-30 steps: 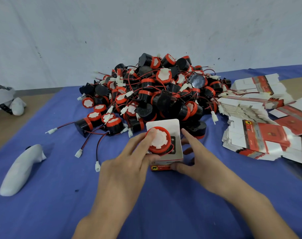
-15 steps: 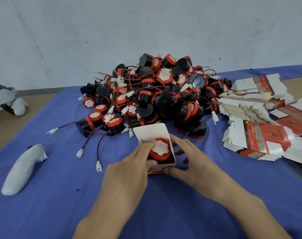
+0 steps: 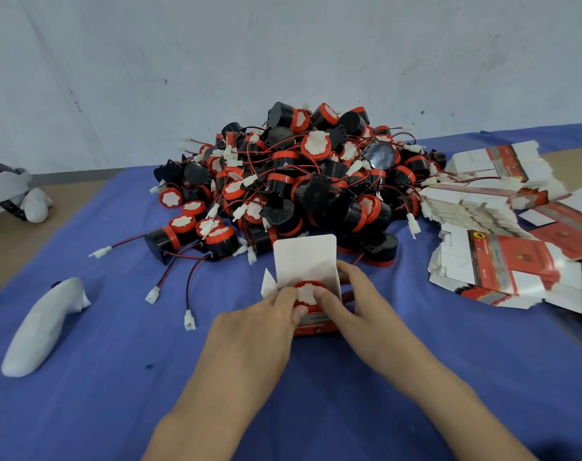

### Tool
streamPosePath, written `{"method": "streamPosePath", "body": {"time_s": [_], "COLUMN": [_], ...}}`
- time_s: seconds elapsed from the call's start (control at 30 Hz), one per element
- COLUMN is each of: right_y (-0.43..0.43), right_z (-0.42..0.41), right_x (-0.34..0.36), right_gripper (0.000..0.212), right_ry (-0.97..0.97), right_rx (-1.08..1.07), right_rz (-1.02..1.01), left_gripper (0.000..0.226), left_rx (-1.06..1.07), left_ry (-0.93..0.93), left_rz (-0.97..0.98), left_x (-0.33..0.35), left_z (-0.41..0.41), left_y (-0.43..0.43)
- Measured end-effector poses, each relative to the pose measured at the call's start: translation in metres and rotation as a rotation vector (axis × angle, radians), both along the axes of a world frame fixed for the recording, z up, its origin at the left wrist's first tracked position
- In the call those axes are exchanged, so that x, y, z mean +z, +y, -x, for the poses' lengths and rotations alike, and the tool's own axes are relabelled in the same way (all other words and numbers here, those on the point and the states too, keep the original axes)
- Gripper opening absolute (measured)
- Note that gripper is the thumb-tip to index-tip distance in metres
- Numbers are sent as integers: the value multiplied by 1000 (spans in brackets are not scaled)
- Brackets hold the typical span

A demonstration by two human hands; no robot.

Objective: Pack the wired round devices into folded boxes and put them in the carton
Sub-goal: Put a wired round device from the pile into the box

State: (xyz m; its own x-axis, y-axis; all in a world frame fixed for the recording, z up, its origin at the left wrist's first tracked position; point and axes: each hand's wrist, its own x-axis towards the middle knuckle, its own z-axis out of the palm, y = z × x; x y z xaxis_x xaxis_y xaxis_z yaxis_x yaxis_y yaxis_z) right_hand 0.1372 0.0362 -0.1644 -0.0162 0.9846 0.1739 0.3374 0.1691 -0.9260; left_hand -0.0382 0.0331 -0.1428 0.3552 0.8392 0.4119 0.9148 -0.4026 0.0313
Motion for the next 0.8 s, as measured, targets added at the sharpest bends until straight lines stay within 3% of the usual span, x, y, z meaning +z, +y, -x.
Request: {"method": "streamPosePath", "body": {"time_s": [0.17, 0.27, 0.37, 0.53, 0.63, 0.7, 0.8], "right_y": [6, 6, 6, 6, 4, 4, 3], "right_z": [7, 5, 6, 6, 7, 9, 9], "right_x": [-6, -5, -4, -3, -2, -1, 0], "right_gripper": [27, 22, 21, 21, 19, 19, 21], "right_ry": [30, 49, 28, -4, -5, -3, -3], "right_rx": [-74, -62, -70, -86, -85, -86, -86], "right_rz": [80, 113, 113, 112, 113, 106, 100], "left_gripper": [49, 42, 28, 31, 20, 17, 26], "left_rx": [-41, -110, -210, -273, -293, -254, -240], "left_ry": [22, -94, -422, -1116, -1334, -1362, -1185], "left_rz": [56, 137, 249, 477, 495, 451, 340], "left_x": [-3, 2, 11, 23, 25, 24, 22], "left_z": [5, 9, 14, 19, 8, 0, -4], "left_y": [1, -5, -10, -13, -12, -8, -4]}}
